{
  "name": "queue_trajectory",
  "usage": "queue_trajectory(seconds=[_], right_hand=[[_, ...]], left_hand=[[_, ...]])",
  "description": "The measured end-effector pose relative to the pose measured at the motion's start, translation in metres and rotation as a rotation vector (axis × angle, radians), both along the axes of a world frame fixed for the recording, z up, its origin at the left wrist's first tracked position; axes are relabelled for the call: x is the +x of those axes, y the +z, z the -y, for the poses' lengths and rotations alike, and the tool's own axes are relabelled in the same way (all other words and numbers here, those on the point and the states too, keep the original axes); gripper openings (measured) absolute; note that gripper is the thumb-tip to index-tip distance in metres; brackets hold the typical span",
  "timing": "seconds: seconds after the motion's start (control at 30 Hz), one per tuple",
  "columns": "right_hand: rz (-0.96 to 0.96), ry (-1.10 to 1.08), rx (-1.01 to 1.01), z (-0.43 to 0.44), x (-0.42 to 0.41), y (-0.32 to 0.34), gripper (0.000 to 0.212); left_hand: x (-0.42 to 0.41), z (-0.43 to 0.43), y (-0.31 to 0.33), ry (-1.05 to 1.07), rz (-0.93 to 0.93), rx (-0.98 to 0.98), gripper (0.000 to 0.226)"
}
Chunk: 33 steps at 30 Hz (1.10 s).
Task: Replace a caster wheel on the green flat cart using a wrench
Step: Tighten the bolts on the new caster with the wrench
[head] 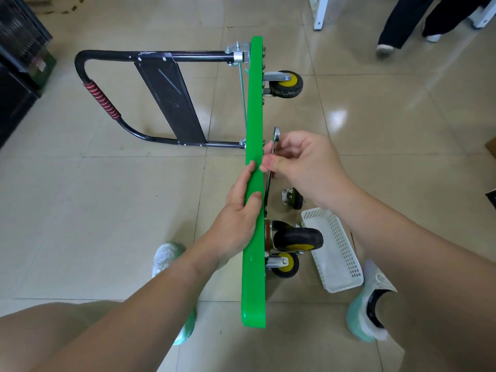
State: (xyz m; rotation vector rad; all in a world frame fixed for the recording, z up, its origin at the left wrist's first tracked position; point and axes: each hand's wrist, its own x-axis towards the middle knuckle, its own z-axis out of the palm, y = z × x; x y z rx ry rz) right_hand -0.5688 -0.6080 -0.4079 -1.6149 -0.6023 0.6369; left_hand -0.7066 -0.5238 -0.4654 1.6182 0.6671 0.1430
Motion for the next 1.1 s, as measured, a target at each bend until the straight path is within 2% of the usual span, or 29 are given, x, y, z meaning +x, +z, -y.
queue_trajectory(seconds=[0.27,0.57,0.73,0.9,1.1], right_hand=[[-0.157,-0.1,-0.047,-0.01,-0.003,0.003,0.013],[-0.18,-0.183,-0.095,-0.011,-0.003,0.001,0.01],[-0.137,-0.086,-0.074,-0.004,0.001,0.0,0.009],[-0.08,-0.082,0.021,0.02,0.007,0.011,0.01],[-0.046,-0.002,-0.071,0.036,0.002,-0.014,0.017]], left_hand=[[0.002,0.001,0.007,-0.041,-0.054,0.04,0.067],[0.002,0.008,0.013,-0.019,-0.068,0.067,0.063],[-0.001,0.004,0.007,-0.02,-0.043,0.061,0.059],[-0.004,0.003,0.005,0.014,-0.015,0.044,0.055],[-0.002,0.004,0.007,-0.001,-0.028,0.048,0.056]])
